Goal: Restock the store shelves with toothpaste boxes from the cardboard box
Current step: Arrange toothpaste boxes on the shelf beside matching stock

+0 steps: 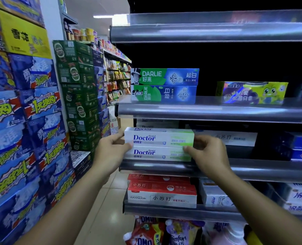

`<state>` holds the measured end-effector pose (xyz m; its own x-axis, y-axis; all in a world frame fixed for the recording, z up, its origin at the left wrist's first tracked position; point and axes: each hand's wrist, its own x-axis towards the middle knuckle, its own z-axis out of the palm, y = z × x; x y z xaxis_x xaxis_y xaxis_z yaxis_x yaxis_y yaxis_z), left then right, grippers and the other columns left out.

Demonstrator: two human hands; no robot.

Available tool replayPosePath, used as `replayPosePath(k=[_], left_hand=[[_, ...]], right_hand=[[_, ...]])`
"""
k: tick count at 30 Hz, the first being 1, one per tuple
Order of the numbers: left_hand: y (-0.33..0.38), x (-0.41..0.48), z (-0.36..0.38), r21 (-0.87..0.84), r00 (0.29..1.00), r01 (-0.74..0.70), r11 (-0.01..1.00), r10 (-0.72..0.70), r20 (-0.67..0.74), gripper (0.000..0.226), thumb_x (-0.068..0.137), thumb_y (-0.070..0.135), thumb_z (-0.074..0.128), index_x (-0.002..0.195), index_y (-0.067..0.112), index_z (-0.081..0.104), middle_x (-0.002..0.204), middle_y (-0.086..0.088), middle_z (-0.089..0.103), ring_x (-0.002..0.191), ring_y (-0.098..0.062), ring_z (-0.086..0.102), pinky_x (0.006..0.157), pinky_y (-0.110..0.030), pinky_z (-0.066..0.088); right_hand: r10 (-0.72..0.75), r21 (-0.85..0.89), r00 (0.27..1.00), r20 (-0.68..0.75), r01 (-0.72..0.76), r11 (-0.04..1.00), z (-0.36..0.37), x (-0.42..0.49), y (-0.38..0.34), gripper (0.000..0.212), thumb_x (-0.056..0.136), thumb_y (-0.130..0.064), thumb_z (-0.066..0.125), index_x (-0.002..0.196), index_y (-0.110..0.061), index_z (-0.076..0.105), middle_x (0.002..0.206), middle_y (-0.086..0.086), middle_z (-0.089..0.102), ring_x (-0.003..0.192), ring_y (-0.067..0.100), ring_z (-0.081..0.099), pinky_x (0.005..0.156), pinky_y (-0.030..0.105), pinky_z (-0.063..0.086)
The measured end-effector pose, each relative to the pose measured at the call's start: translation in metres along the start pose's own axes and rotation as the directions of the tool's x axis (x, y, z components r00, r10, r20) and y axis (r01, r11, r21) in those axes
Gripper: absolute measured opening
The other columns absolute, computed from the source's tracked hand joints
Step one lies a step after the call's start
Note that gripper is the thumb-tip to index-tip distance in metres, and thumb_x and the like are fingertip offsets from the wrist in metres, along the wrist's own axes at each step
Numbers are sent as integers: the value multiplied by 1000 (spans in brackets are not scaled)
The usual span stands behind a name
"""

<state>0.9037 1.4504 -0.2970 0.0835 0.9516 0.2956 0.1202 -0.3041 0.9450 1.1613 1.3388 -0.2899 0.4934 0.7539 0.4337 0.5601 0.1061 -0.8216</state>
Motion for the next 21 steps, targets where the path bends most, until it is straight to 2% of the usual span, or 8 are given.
replayPosePath(k=[1,3,5,8,10,13,18,21], left_hand=[[-4,2,-2,43,1000,-9,999,9,-11,31,84,22,82,112,35,77,92,16,79,89,-11,75,86,-45,62],[-8,3,-4,127,998,-50,991,56,-38,21,79,29,86,84,48,79,85,17,78,82,-7,76,83,-44,63],[-9,5,-5,187,994,-90,978,101,-51,24,76,36,88,75,56,75,79,19,77,74,-1,74,75,-38,63],[-8,15,-3,233,990,-105,967,123,-62,19,73,39,91,66,45,74,75,18,76,71,0,74,71,-31,61],[-5,27,0,271,991,-81,959,108,-84,17,71,40,92,77,33,78,78,12,78,76,-9,75,78,-31,61],[-1,44,4,298,994,-21,954,53,-98,38,71,43,93,94,16,79,94,2,78,87,-18,74,91,-40,60],[-4,53,11,289,992,31,957,5,-124,49,75,43,90,109,11,77,109,-5,77,94,-20,72,98,-42,57],[-6,45,11,292,990,19,956,23,-140,48,79,44,86,117,17,76,113,-1,76,98,-18,71,97,-40,57]], right_hand=[[-5,-27,1000,6,5,1000,0,-1,2,18,83,-25,85,98,-28,75,79,-23,71,72,-15,66,58,4,47],[8,-72,1000,13,-7,997,-2,2,1,16,81,-25,86,91,-29,74,77,-21,71,68,-17,64,52,3,45],[39,-119,999,5,-38,992,-3,9,-2,16,79,-26,88,85,-26,74,74,-18,70,59,-14,62,45,3,41],[55,-222,998,-9,-55,973,2,22,-7,15,79,-26,88,83,-21,75,75,-11,71,62,-6,61,44,8,39],[75,-277,997,-14,-76,958,10,33,-11,17,81,-27,86,85,-16,75,82,-2,72,67,6,63,50,19,44],[158,-306,987,-35,-161,938,23,51,-15,27,81,-30,86,85,-11,67,88,6,68,71,19,63,57,24,44],[204,-387,979,-10,-192,902,31,64,-17,31,83,-36,82,94,-11,67,97,9,69,82,27,66,65,30,50],[111,-370,992,-65,-128,920,22,49,-15,24,83,-34,79,89,-14,68,92,7,68,74,25,61,67,32,52]])
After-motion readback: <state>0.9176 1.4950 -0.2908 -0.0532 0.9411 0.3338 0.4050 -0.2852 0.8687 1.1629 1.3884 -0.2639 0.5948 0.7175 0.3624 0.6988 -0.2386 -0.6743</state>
